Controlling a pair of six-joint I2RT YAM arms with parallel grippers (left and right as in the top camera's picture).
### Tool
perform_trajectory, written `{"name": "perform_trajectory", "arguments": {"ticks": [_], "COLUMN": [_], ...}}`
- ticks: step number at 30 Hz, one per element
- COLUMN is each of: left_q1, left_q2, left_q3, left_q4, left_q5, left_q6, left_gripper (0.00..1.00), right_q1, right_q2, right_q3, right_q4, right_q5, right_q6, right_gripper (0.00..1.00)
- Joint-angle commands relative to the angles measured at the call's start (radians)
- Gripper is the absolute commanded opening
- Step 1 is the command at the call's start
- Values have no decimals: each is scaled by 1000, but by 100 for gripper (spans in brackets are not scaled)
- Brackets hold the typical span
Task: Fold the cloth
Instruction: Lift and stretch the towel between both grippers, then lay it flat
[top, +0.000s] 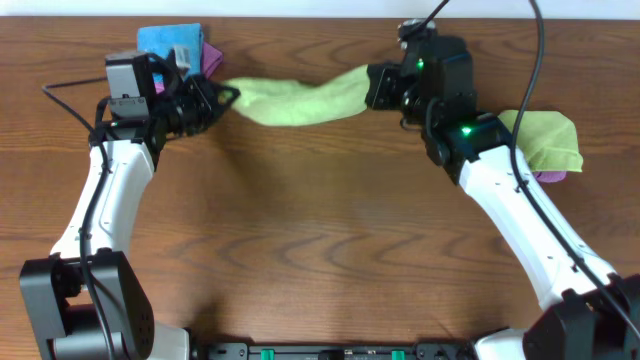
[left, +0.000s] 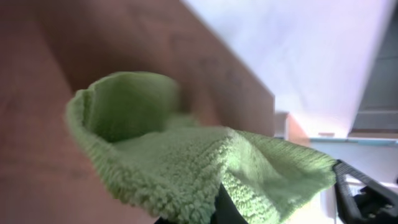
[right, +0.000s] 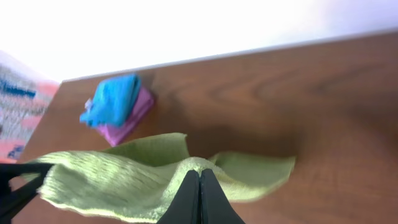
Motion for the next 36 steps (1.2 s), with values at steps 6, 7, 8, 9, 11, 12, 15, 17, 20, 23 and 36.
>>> {"name": "perform_trajectory", "arguments": {"ticks": [6,7,8,9,11,12,15,17,20,23,36], "left_q1": [-66,-68,-68,-68,-68,-68,-68,-68,-68,-68,-71], "left_q2": [5,5,5,5,5,5,5,5,4,4,4], "left_q3": [11,11,11,11,11,11,11,11,11,11,11], "left_q4": [165,167,166,166,155,144,90,29,-81,-197,-688], "left_q5": [-111,-111,-111,-108,-106,-100,-71,-55,-39,-22,-137], "left_q6": [-106,-106,-106,-106,-99,-91,-60,-21,47,134,451], "left_gripper": [6,6,6,6,6,6,6,6,6,6,6], "right_q1": [-77,-86,-91,-96,-102,-102,-102,-102,-102,-102,-101], "right_q2": [65,68,68,67,67,67,65,58,36,5,-29], "right_q3": [21,29,31,31,35,36,36,36,36,36,32], "right_q4": [139,136,133,131,103,79,6,-47,-132,-228,-649], "right_q5": [23,21,21,18,-5,-15,-36,-54,-57,-53,-17], "right_q6": [-27,-27,-27,-27,-27,-28,-45,-45,-70,-114,-194], "right_gripper": [1,1,1,1,1,1,1,1,1,1,2]}}
